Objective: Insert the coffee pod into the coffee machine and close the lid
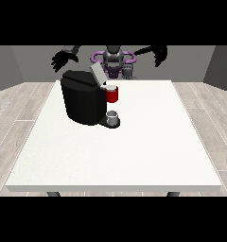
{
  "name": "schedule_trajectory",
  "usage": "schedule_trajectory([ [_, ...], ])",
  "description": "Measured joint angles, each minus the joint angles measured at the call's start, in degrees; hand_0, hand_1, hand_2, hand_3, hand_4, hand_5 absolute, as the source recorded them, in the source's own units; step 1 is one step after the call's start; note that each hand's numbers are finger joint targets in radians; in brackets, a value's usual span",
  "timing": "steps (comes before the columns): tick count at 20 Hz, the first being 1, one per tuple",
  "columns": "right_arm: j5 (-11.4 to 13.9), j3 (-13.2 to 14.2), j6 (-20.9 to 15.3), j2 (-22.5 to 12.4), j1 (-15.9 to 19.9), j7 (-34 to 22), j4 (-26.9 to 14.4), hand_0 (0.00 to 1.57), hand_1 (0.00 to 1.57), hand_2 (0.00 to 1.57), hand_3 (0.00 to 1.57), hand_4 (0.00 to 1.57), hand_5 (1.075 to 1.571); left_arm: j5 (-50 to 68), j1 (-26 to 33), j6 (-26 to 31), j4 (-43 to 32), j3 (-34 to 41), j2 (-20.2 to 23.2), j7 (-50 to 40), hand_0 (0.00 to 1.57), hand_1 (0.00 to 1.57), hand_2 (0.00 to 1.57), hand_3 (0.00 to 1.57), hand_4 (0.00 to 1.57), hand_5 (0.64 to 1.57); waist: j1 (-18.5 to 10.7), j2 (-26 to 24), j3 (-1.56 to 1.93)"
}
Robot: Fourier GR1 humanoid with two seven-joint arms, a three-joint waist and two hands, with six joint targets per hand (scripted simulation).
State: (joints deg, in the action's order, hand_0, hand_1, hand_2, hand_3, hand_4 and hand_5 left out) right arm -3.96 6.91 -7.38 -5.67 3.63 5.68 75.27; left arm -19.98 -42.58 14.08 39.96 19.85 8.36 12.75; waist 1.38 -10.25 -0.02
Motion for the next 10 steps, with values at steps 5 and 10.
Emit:
schedule_trajectory([
  [5,-0.8,-1.5,3.1,-2.3,2.3,-4.8,5.0,0.0,0.0,0.0,0.0,0.0,1.571,2.9,6.1,0.6,0.7,1.5,-1.4,1.2,0.0,0.0,0.0,0.0,0.0,1.571,-1.4,-2.8,0.0],
  [10,-0.4,-3.0,4.6,-3.0,4.4,-6.5,7.7,0.0,0.0,0.0,0.0,0.0,1.571,6.1,9.4,2.1,3.3,1.7,-3.5,0.2,0.0,0.0,0.0,0.0,0.14,1.571,-3.9,-4.1,0.01],
])
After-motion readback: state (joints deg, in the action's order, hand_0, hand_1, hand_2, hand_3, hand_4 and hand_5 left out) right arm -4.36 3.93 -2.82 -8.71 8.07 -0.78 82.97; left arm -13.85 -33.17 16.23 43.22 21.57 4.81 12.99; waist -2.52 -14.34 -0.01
